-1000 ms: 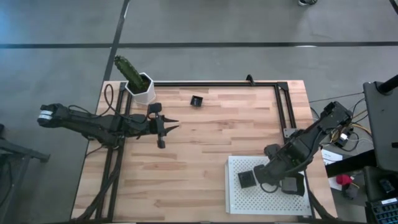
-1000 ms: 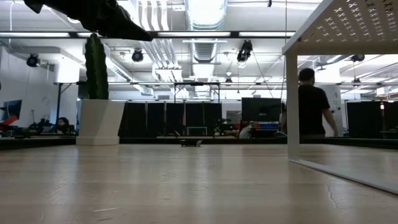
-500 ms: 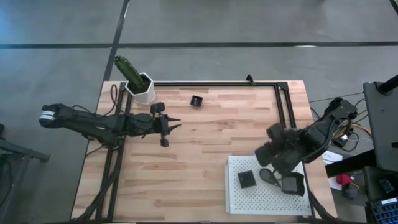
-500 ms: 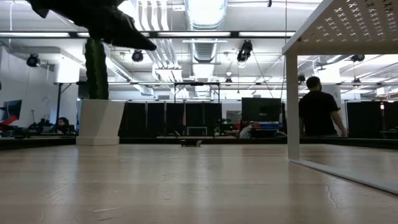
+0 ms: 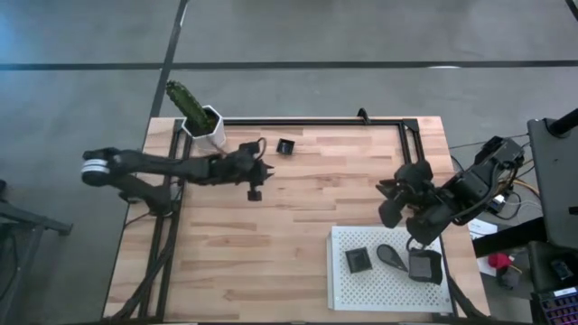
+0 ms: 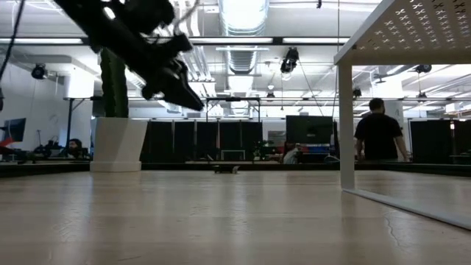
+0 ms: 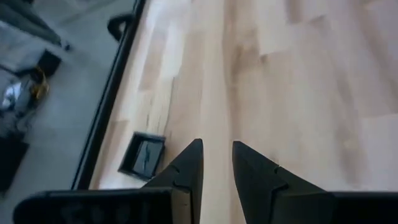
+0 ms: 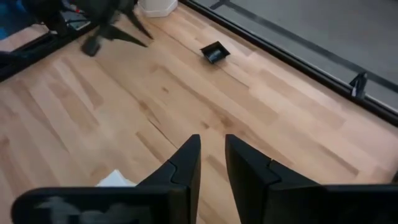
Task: Pick & Place Mini shaped plates
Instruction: Stack the square plate on top of the other square plates on the shelf
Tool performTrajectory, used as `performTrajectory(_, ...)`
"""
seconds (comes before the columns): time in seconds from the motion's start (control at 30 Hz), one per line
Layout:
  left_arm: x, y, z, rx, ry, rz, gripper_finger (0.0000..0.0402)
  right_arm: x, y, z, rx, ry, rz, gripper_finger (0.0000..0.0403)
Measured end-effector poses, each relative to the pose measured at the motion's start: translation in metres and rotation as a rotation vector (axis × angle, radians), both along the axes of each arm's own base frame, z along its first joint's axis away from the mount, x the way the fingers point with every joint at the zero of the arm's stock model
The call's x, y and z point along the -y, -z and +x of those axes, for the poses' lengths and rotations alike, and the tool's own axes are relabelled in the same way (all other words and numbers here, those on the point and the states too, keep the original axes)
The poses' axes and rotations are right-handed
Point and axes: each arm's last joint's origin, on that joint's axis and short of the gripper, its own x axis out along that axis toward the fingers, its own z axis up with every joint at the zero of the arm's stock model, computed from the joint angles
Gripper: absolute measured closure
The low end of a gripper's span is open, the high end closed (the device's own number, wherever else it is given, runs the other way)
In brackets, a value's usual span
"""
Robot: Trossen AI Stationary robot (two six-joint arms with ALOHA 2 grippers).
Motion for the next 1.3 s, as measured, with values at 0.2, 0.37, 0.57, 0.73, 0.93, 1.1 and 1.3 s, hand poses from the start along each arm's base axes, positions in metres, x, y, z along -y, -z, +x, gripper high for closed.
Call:
performTrajectory(0.2, -0.028, 0.017, 0.032, -0.119, -0.002, 0.057, 0.0319, 0.000, -0.001, -0.001, -0.018, -0.029, -0.024, 0.0330)
performTrajectory(0.37, -0.054, 0.032, 0.055, -0.226, -0.045, 0.044, 0.0319, 0.000, 0.000, 0.000, -0.025, -0.038, -0.032, 0.0337)
performTrajectory(0.57, -0.087, 0.048, 0.067, -0.332, -0.121, 0.037, 0.0319, 0.000, 0.000, 0.000, -0.026, -0.038, -0.031, 0.0339)
performTrajectory(0.73, -0.102, 0.061, 0.074, -0.382, -0.129, 0.044, 0.0319, 0.000, 0.000, 0.000, -0.028, -0.042, -0.033, 0.0339)
performTrajectory(0.93, -0.110, 0.062, 0.079, -0.378, -0.140, 0.047, 0.0319, 0.000, 0.000, 0.000, -0.035, -0.051, -0.041, 0.0339)
performTrajectory(1.1, -0.113, 0.065, 0.075, -0.387, -0.150, 0.040, 0.0319, 0.000, 0.000, 0.000, -0.035, -0.051, -0.041, 0.0339)
performTrajectory(1.3, -0.121, 0.065, 0.073, -0.358, -0.159, 0.028, 0.0319, 0.000, 0.000, 0.000, -0.037, -0.055, -0.044, 0.0339)
